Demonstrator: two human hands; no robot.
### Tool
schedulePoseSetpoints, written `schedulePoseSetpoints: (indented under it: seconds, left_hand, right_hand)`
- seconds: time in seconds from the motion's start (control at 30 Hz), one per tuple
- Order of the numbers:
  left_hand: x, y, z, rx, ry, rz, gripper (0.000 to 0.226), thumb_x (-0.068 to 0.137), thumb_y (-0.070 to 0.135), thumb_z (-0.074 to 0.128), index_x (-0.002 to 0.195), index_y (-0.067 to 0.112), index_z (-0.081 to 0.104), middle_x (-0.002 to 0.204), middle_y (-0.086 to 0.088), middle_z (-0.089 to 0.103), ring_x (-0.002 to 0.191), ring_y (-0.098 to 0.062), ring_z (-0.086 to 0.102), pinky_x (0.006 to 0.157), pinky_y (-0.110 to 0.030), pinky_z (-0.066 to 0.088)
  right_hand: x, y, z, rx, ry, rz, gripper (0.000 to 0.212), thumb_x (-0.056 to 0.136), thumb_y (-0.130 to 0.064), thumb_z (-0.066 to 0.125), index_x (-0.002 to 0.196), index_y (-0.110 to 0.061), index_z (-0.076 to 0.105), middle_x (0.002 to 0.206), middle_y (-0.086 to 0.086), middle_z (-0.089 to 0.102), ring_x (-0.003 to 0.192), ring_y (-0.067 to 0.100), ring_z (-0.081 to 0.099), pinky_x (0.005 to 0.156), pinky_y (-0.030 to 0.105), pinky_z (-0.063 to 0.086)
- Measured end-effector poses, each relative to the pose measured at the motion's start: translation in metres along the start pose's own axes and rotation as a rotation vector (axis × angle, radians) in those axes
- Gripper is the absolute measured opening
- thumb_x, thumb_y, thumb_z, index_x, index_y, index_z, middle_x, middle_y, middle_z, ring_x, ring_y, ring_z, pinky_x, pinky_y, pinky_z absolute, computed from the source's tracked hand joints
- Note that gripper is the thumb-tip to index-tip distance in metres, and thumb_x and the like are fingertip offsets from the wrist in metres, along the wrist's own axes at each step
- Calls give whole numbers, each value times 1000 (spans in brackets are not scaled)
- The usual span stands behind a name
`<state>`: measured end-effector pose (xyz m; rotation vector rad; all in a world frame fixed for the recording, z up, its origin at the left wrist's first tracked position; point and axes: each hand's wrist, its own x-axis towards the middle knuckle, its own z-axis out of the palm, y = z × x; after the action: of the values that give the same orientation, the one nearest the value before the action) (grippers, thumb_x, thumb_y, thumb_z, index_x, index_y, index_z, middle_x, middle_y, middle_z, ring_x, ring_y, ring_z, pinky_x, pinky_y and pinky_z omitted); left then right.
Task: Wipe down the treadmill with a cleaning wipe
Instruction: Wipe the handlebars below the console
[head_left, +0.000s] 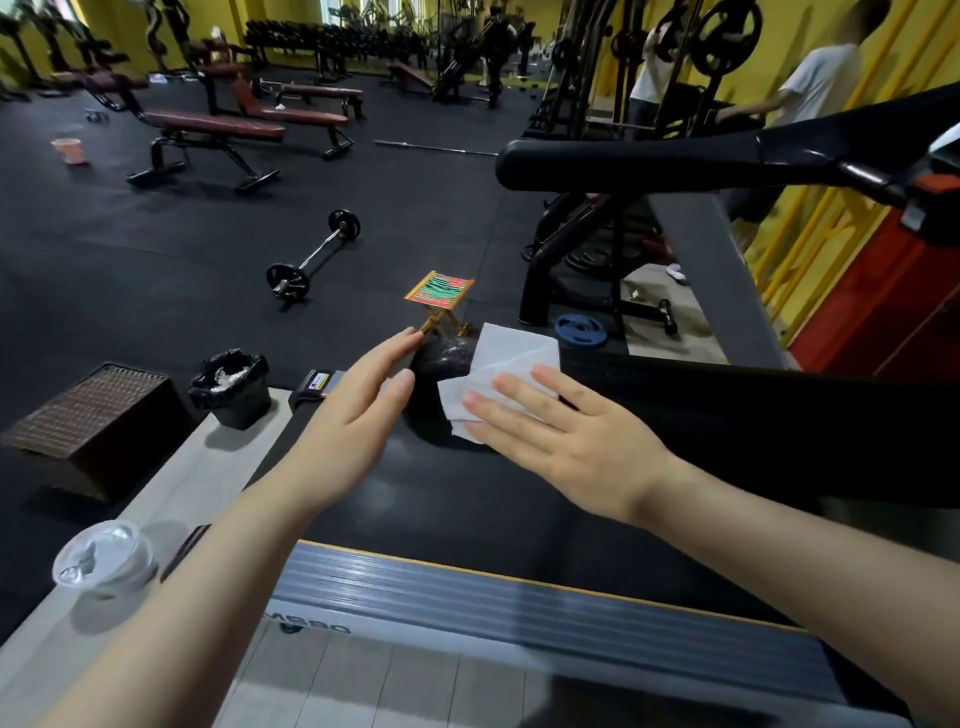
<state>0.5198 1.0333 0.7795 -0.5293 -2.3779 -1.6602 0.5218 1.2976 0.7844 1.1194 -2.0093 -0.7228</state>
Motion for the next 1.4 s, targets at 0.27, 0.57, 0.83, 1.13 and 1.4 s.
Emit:
schedulePoseSetpoints:
  seconds: [0.27, 0.57, 0.83, 1.13, 1.4]
  left_hand:
    - [15, 11, 24, 273, -34, 239, 50, 100, 23, 42, 150, 23, 38, 156, 17, 31, 145, 0, 25, 116, -16, 19]
    - [19, 20, 28, 36, -19, 136, 41, 102, 33, 31, 139, 28, 47, 146, 13, 48, 139, -4, 39, 111, -16, 30]
    - [23, 43, 46, 817, -123, 426, 53, 97, 39, 38, 146, 20, 45, 154, 6, 40, 147, -16, 28, 121, -43, 19]
    - [33, 84, 121, 965, -279, 589, 60, 96, 41, 42, 150, 14, 38, 155, 0, 40, 145, -21, 33, 120, -42, 20]
    - [44, 119, 185, 856, -390, 683, 61, 94, 38, 46, 149, 13, 39, 154, -1, 40, 144, -21, 34, 119, -39, 24]
  right_hand:
    - [-62, -35, 3, 32, 66, 434, 58, 89, -25, 60, 145, -19, 46, 153, 1, 38, 144, 22, 32, 121, 42, 17]
    - [23, -48, 9, 52, 76, 367, 47, 101, -34, 41, 143, -13, 44, 155, 4, 37, 145, 24, 30, 121, 42, 13]
    - [-86, -53, 9, 114, 139, 852, 66, 99, -41, 46, 154, -15, 22, 164, 1, 10, 151, 23, 12, 122, 44, 11]
    - [-144, -7, 0, 42, 221, 1228, 62, 100, -39, 43, 147, -1, 28, 156, 17, 23, 148, 35, 16, 118, 55, 19]
    - [-212, 31, -11, 9, 320, 1529, 67, 102, -39, 38, 150, 5, 21, 157, 27, 19, 148, 40, 13, 118, 58, 17]
